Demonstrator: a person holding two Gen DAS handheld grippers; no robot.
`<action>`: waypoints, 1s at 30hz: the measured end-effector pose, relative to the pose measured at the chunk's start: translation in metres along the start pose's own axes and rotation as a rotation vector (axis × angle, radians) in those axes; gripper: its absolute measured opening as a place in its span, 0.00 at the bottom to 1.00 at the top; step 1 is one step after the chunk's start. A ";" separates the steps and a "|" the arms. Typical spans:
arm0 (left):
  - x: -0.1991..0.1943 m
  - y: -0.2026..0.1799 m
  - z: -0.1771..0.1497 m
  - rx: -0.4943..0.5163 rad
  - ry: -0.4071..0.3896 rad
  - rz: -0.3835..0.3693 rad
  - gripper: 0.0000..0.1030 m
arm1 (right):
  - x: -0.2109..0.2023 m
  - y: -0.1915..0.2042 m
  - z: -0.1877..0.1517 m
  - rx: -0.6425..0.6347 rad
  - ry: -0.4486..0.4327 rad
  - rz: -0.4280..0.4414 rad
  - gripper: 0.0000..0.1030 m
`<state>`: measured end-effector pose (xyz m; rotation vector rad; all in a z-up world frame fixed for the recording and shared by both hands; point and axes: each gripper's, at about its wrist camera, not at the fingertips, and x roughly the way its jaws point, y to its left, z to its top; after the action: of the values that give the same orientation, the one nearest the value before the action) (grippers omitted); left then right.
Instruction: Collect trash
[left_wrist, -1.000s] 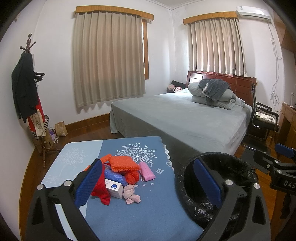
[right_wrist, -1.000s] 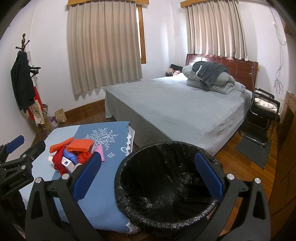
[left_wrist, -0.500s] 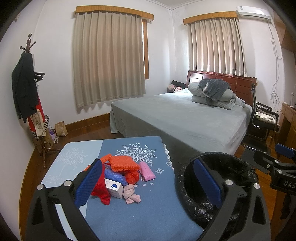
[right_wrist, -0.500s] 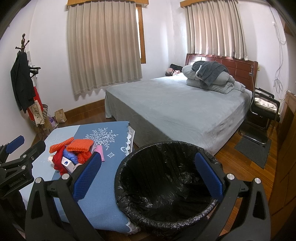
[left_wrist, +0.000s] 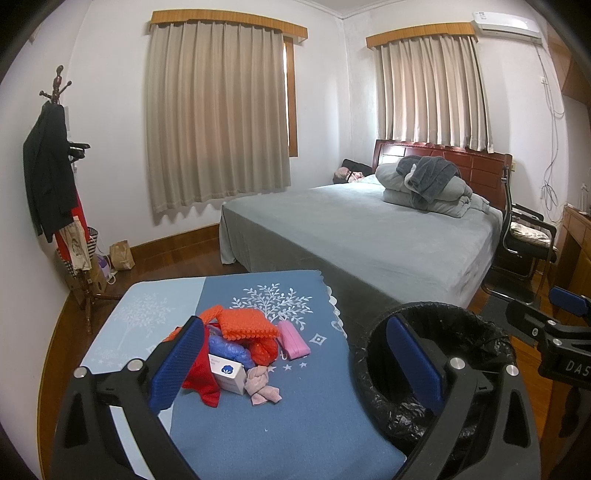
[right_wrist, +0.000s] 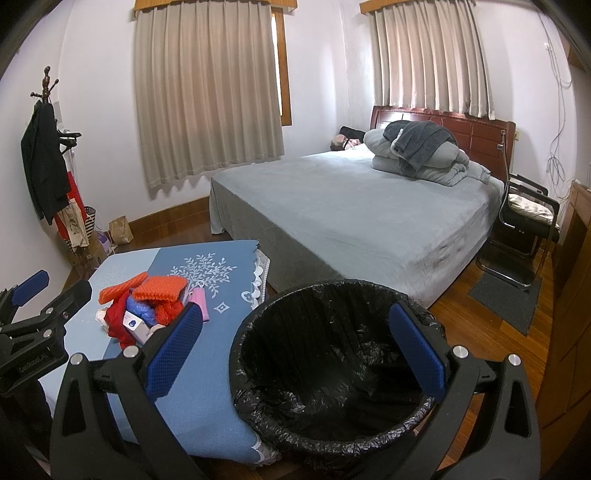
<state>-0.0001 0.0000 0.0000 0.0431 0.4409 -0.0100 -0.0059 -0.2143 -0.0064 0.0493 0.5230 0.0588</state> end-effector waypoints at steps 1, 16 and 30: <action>0.000 0.000 0.000 0.000 0.000 0.000 0.94 | 0.000 0.000 0.000 0.000 0.000 0.000 0.95; 0.000 0.000 0.000 -0.002 0.003 -0.001 0.94 | 0.001 0.001 -0.001 0.000 0.003 0.003 0.95; 0.009 0.011 -0.006 -0.019 0.020 0.007 0.94 | 0.022 0.021 -0.005 -0.009 0.017 0.027 0.95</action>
<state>0.0056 0.0110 -0.0088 0.0265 0.4603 0.0019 0.0098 -0.1915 -0.0202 0.0474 0.5392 0.0879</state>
